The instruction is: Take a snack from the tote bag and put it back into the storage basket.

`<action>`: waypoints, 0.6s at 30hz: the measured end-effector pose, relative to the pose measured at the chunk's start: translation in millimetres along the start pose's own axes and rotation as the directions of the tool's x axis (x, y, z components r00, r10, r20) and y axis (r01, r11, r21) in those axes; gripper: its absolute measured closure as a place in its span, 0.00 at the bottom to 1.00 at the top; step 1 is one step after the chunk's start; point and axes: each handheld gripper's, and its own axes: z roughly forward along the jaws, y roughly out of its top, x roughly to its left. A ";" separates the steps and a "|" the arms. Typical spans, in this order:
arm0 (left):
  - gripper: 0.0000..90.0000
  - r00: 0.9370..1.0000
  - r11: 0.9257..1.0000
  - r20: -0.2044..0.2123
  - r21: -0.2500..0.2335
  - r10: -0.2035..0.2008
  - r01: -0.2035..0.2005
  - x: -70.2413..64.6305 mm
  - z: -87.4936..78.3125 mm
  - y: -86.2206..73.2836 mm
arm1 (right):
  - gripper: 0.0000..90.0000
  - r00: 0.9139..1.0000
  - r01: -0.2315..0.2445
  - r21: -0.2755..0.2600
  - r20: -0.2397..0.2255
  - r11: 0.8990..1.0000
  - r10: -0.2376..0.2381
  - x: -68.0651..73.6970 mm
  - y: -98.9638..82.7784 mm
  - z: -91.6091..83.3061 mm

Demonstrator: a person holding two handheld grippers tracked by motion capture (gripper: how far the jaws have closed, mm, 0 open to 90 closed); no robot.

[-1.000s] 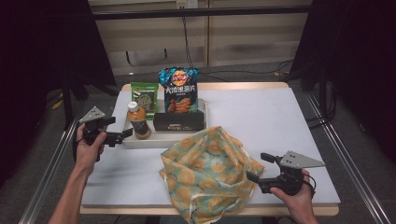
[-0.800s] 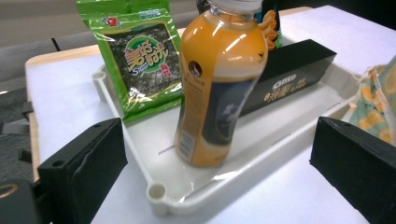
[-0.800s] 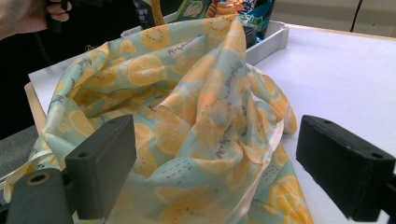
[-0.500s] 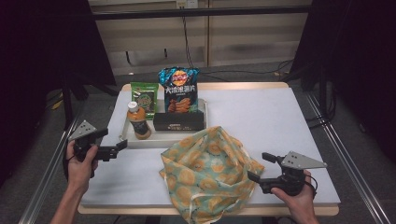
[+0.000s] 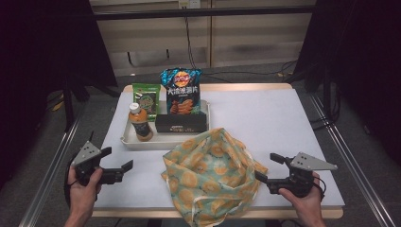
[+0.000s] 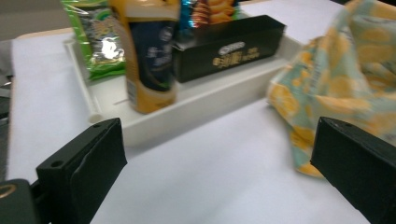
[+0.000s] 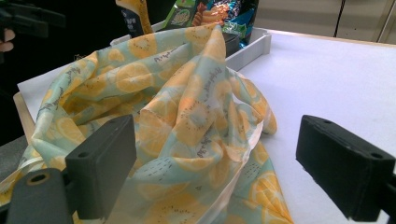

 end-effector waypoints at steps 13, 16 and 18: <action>0.03 0.995 0.998 0.096 -0.068 -0.008 0.015 -38.8 4.8 -21.7 | 0.13 1.000 -0.004 -0.008 0.007 1.000 0.004 -0.7 0.0 -2.2; 0.03 0.995 0.997 0.099 -0.082 -0.005 0.014 -41.8 7.0 -23.5 | 0.13 1.000 0.003 -0.007 0.014 1.000 -0.003 -0.7 0.0 -3.1; 0.02 0.996 0.996 0.090 -0.080 -0.019 0.026 -43.5 10.4 -21.8 | 0.13 1.000 0.002 -0.006 0.015 1.000 -0.002 -1.1 -0.3 -3.2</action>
